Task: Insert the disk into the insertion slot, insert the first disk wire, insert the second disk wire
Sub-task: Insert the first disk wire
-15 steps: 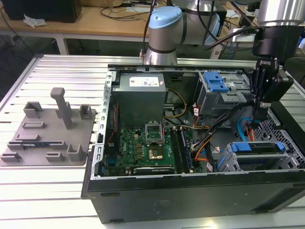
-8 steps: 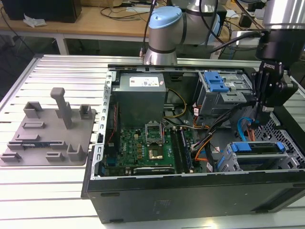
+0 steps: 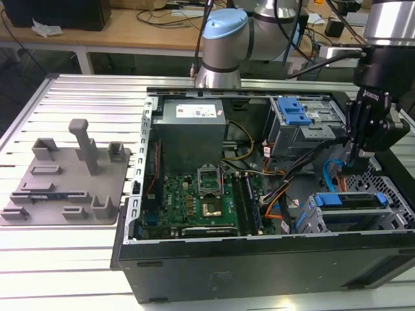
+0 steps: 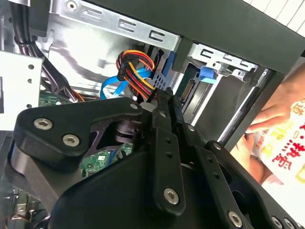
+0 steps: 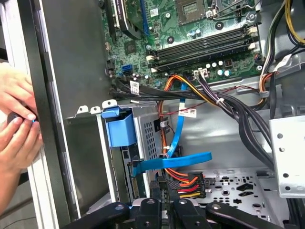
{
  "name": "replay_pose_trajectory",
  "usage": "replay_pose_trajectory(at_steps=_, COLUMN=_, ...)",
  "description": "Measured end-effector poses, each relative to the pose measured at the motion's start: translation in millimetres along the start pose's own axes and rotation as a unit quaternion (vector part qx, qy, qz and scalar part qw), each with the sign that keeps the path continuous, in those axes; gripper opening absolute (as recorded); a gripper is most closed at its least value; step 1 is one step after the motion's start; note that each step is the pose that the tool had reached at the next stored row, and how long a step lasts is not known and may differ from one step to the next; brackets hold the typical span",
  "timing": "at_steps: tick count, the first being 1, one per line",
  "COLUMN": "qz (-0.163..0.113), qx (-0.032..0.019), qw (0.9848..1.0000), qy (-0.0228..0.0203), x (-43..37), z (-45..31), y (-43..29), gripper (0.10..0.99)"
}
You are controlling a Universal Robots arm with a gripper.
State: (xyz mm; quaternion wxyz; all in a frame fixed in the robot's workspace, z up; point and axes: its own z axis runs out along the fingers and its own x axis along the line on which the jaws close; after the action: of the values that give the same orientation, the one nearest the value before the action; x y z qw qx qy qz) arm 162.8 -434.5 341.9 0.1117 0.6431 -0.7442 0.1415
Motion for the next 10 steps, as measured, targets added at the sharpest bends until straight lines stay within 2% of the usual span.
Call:
replay_pose_trajectory(at_steps=1, qz=0.0, qx=-0.0007, qw=1.0, qy=-0.0022, x=1.5, z=0.2, y=-0.7, gripper=0.165)
replay_pose_trajectory(at_steps=4, qz=-0.002, qx=-0.0073, qw=0.9999, qy=-0.0087, x=7.8, z=0.5, y=-4.3, gripper=0.165)
replay_pose_trajectory(at_steps=10, qz=-0.004, qx=-0.0132, qw=0.9998, qy=-0.0173, x=12.9, z=1.2, y=-7.5, gripper=0.165)
